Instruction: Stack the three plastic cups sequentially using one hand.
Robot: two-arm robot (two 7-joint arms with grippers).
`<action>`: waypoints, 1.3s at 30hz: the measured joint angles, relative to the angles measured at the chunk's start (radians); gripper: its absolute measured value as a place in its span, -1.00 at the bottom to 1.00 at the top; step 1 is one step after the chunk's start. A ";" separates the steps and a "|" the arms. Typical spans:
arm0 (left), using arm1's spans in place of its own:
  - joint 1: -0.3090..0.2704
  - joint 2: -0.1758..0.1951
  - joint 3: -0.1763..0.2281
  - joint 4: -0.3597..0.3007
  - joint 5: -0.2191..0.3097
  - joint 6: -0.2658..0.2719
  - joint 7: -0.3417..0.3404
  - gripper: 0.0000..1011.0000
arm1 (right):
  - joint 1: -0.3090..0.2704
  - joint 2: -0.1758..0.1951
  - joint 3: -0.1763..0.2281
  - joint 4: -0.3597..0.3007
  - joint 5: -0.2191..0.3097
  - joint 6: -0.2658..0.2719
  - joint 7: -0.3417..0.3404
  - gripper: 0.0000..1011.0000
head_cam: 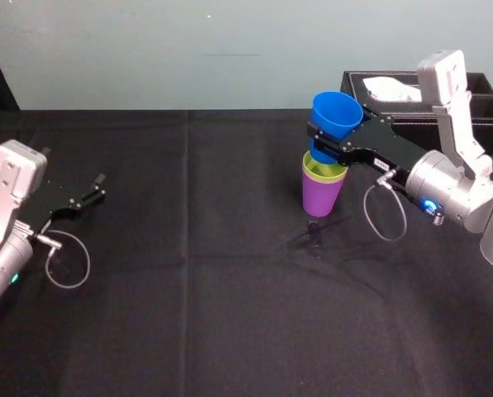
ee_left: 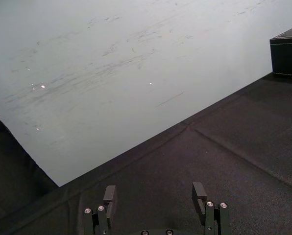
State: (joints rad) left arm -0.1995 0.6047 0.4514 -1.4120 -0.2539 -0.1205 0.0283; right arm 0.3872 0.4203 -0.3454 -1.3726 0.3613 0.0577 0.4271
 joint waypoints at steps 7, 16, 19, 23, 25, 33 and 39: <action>0.000 0.000 0.000 0.000 0.000 0.000 0.000 1.00 | -0.001 -0.007 -0.001 0.013 -0.011 -0.009 0.000 0.44; 0.000 0.000 0.000 0.000 0.000 0.000 0.000 1.00 | -0.005 -0.013 -0.004 0.031 -0.023 -0.022 0.007 0.44; 0.000 0.000 0.000 0.000 0.000 0.000 0.000 1.00 | -0.006 -0.014 -0.004 0.035 -0.025 -0.023 0.008 0.44; 0.000 0.000 0.000 0.000 0.000 0.000 0.000 1.00 | -0.007 -0.015 -0.004 0.038 -0.031 -0.026 0.008 0.44; 0.000 0.000 0.000 0.000 0.000 0.000 0.000 1.00 | -0.007 -0.016 -0.003 0.040 -0.033 -0.028 0.009 0.44; 0.000 0.000 0.000 0.000 0.000 0.000 0.000 1.00 | -0.010 -0.019 -0.003 0.055 -0.043 -0.035 0.011 0.44; 0.000 0.000 0.000 0.000 0.000 0.000 0.000 1.00 | -0.010 -0.023 -0.005 0.073 -0.056 -0.039 0.012 0.44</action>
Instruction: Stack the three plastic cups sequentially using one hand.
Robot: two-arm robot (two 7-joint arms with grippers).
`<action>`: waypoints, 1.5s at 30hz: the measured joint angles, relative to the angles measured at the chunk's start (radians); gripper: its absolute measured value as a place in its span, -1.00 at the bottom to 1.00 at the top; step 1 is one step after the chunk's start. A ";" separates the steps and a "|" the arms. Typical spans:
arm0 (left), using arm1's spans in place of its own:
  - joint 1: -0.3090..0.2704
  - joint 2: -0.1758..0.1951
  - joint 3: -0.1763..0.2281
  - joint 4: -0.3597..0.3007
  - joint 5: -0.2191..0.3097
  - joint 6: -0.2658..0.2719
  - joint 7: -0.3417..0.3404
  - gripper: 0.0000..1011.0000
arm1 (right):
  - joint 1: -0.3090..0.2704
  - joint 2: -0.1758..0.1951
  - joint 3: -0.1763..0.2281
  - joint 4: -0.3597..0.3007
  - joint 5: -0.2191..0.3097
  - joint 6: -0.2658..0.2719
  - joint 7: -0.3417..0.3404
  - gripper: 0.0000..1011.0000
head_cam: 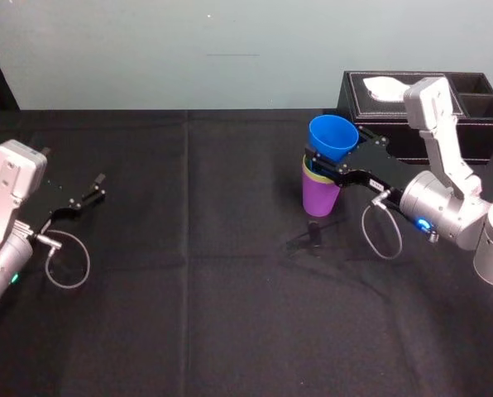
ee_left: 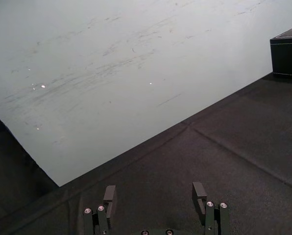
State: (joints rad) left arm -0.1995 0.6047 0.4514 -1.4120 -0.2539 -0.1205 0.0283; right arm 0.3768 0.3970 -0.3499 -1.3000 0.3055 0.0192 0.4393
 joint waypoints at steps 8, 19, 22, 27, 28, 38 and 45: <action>0.000 0.000 0.000 0.000 0.000 0.000 0.000 1.00 | 0.000 -0.003 0.000 0.009 -0.004 0.000 0.000 0.44; 0.000 0.000 0.000 0.000 0.000 0.000 0.000 1.00 | 0.001 -0.002 -0.001 0.007 -0.003 0.000 0.000 0.58; 0.000 0.000 0.000 0.000 0.000 0.000 0.000 1.00 | 0.001 -0.002 -0.001 0.006 -0.003 0.000 0.000 0.70; 0.000 0.000 0.000 0.000 0.000 0.000 0.000 1.00 | 0.001 -0.002 -0.001 0.006 -0.003 0.000 0.000 0.92; 0.000 0.000 0.000 0.000 0.000 0.000 0.000 1.00 | 0.001 -0.001 -0.001 0.006 -0.002 0.001 0.000 0.98; 0.000 0.000 0.000 0.000 0.000 0.000 0.000 1.00 | -0.034 0.017 0.017 -0.055 0.009 -0.002 0.001 0.98; 0.000 0.000 0.000 0.000 0.000 0.000 0.000 1.00 | -0.111 0.038 0.059 -0.155 0.022 0.006 -0.042 0.98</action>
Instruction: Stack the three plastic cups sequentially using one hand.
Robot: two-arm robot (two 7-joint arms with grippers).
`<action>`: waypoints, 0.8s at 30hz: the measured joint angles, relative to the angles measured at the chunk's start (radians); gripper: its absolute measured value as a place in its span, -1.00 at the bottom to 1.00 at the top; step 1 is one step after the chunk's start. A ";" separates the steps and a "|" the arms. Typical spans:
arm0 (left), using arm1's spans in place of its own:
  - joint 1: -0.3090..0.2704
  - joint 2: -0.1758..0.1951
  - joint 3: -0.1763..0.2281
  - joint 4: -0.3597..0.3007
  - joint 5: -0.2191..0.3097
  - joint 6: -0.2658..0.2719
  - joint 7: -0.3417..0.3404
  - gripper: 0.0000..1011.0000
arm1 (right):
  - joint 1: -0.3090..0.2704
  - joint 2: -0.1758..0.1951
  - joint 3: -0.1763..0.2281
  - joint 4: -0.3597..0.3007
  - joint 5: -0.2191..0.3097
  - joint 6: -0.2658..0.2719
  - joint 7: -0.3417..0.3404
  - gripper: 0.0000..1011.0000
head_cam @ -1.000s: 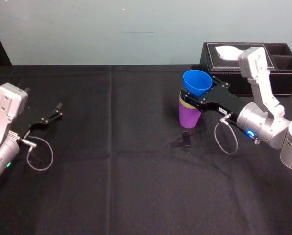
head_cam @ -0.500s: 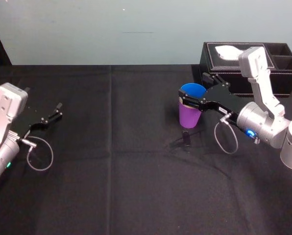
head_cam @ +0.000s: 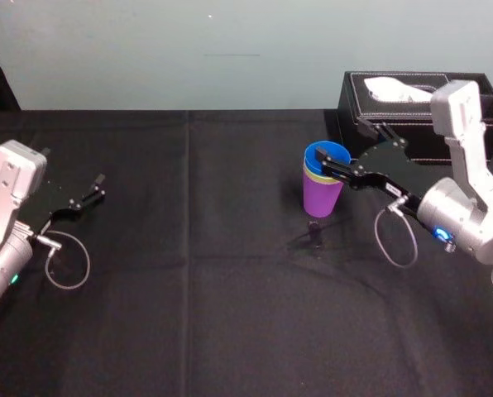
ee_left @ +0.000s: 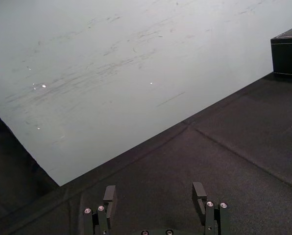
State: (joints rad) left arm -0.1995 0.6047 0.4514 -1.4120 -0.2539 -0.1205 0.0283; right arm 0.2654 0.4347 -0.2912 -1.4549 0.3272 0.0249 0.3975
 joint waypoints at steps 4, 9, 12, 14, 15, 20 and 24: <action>0.000 0.000 0.000 0.000 0.000 0.000 0.000 1.00 | -0.047 0.000 0.025 -0.043 -0.003 0.006 -0.046 0.98; 0.000 0.000 0.000 0.000 0.000 0.000 0.000 1.00 | -0.116 -0.025 0.065 -0.080 -0.026 -0.009 -0.126 0.98; 0.000 0.000 0.000 0.000 0.000 0.000 0.000 1.00 | -0.146 -0.050 0.092 -0.086 -0.038 -0.025 -0.175 0.98; 0.000 0.000 0.000 0.000 0.000 0.000 0.000 1.00 | -0.155 -0.066 0.107 -0.084 -0.043 -0.033 -0.201 0.98; 0.000 0.000 0.000 0.000 0.000 0.000 0.000 1.00 | -0.160 -0.080 0.121 -0.078 -0.046 -0.039 -0.222 0.98; 0.000 0.000 0.000 0.000 0.000 0.000 0.000 1.00 | -0.165 -0.117 0.152 -0.051 -0.064 -0.048 -0.279 0.98; 0.000 0.000 0.000 0.000 0.000 0.000 0.000 1.00 | -0.156 -0.137 0.163 -0.014 -0.081 -0.033 -0.303 0.98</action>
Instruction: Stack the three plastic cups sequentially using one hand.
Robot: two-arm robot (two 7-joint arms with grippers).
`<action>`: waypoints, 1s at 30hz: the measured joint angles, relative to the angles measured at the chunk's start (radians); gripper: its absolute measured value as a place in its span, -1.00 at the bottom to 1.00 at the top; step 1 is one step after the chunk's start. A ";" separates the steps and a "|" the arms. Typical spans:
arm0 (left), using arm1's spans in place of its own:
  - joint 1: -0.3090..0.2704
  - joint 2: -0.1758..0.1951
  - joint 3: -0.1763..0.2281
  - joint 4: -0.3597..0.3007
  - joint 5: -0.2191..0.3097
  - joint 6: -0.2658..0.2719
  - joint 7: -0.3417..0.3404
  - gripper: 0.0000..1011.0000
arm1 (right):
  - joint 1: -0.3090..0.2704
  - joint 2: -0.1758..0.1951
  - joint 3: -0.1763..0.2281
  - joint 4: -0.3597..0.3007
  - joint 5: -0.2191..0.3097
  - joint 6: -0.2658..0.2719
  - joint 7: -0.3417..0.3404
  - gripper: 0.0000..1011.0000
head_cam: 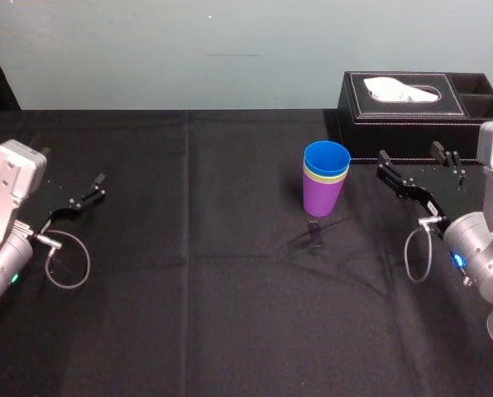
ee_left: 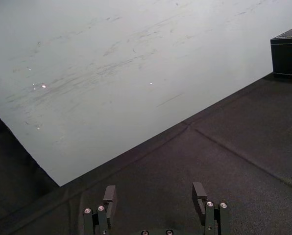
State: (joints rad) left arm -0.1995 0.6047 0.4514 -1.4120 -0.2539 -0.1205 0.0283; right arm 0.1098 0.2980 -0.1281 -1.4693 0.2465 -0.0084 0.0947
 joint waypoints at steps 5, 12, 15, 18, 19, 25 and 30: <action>0.000 0.000 0.000 0.000 0.000 0.000 0.000 1.00 | 0.014 -0.019 0.006 0.050 -0.027 0.010 -0.019 0.98; 0.000 0.000 0.000 0.000 0.000 0.000 0.000 1.00 | 0.019 -0.031 0.013 0.072 -0.042 0.015 -0.015 0.98; 0.000 0.000 0.000 0.000 0.000 0.000 0.000 1.00 | 0.019 -0.031 0.013 0.072 -0.042 0.015 -0.015 0.98; 0.000 0.000 0.000 0.000 0.000 0.000 0.000 1.00 | 0.019 -0.031 0.013 0.072 -0.042 0.015 -0.015 0.98; 0.000 0.000 0.000 0.000 0.000 0.000 0.000 1.00 | 0.019 -0.031 0.013 0.072 -0.042 0.015 -0.015 0.98; 0.000 0.000 0.000 0.000 0.000 0.000 0.000 1.00 | 0.019 -0.031 0.012 0.072 -0.042 0.015 -0.016 0.98; 0.000 0.000 0.000 0.000 0.000 0.000 0.000 1.00 | 0.018 -0.031 0.012 0.072 -0.042 0.015 -0.017 0.98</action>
State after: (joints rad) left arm -0.1995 0.6047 0.4514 -1.4120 -0.2539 -0.1205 0.0283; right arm 0.1282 0.2671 -0.1161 -1.3976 0.2046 0.0063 0.0778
